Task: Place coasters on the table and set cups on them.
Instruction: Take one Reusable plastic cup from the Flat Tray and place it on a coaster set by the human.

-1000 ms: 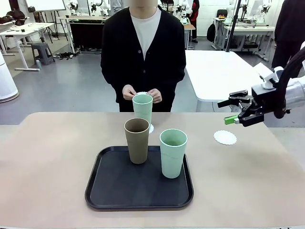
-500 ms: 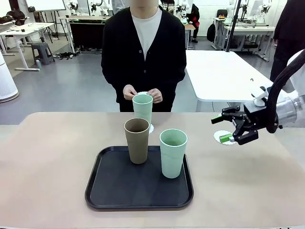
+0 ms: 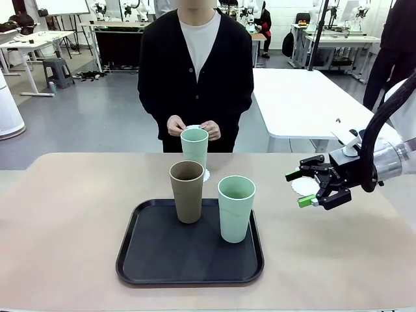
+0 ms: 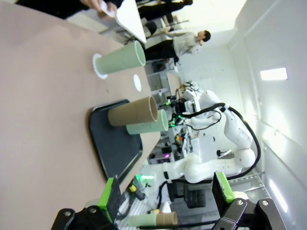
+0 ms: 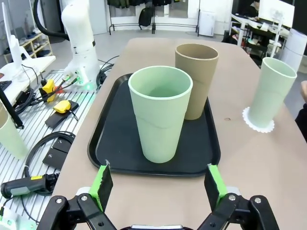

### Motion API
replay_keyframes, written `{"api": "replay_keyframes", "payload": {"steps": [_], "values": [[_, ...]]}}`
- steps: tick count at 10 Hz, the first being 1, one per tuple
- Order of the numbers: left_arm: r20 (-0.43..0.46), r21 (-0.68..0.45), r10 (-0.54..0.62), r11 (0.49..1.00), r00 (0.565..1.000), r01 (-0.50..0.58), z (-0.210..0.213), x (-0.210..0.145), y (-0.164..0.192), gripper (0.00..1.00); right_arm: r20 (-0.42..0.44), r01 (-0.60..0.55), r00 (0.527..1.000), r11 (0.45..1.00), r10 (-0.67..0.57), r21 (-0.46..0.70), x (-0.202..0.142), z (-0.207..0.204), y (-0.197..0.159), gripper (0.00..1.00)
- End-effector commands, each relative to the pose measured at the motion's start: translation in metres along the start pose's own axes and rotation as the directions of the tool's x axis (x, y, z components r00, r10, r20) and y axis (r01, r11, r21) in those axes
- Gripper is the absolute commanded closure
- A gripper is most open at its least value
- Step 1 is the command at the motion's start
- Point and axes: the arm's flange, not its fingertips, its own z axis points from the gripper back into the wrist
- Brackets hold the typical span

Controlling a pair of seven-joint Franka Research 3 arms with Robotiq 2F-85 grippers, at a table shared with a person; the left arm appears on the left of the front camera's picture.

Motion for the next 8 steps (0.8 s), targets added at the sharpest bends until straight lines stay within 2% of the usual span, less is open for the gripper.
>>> {"api": "replay_keyframes", "payload": {"steps": [1, 5, 8], "values": [[0.014, -0.001, -0.006, 1.0, 1.0, 0.006, 0.001, 0.0, -0.001, 0.0, 0.006, -0.005, 1.0, 1.0, 0.005, 0.014, 0.002, -0.002, 0.0, 0.0], [0.014, -0.001, -0.006, 1.0, 1.0, 0.006, 0.001, 0.0, -0.001, 0.0, 0.002, -0.003, 1.0, 1.0, 0.003, 0.008, 0.001, -0.003, 0.0, 0.0], [0.014, -0.001, -0.006, 1.0, 1.0, 0.006, 0.001, 0.0, -0.001, 0.0, 0.062, -0.001, 0.998, 1.0, 0.001, 0.006, -0.034, -0.034, -0.025, 0.0]]}}
